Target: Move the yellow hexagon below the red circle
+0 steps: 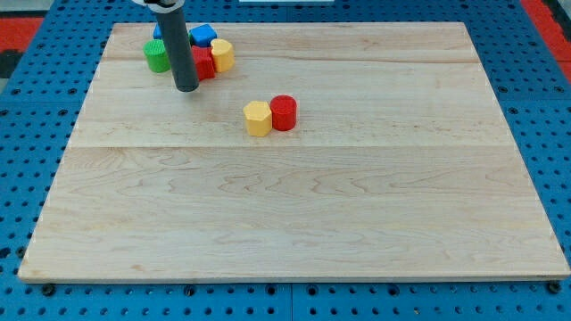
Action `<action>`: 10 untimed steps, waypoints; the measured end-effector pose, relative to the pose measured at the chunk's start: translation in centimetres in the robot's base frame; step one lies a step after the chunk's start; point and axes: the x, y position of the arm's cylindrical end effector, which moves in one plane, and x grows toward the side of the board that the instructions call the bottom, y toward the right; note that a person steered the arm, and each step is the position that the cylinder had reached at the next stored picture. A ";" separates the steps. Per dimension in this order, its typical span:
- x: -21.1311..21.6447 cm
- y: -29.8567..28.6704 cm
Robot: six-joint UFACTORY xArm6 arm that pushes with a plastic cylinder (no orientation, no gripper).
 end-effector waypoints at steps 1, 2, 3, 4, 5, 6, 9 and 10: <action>0.0 1.8; -0.2 7.8; -2.6 13.7; -4.3 15.4; -5.0 15.5; -5.0 15.5; 5.8 6.8; 6.8 6.6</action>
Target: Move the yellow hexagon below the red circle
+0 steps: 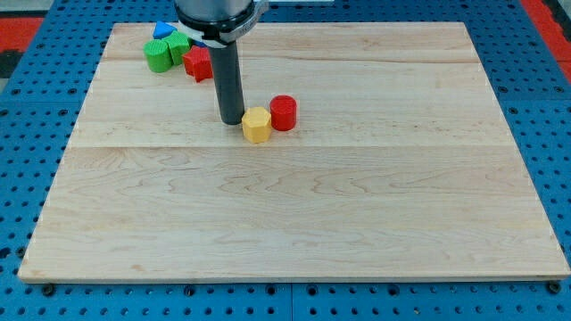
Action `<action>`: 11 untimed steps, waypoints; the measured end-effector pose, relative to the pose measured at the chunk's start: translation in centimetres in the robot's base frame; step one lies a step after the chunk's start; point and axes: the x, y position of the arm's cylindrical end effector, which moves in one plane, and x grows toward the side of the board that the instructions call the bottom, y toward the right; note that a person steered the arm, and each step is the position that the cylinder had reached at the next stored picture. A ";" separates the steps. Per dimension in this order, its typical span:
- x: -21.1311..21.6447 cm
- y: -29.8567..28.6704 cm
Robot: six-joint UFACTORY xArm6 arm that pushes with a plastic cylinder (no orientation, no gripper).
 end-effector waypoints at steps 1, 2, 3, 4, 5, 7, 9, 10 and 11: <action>2.7 0.8; 3.2 4.2; 3.2 4.3; 3.2 4.3; 3.2 3.9; 3.2 3.1; 2.8 1.6; 2.8 1.7; 2.2 4.0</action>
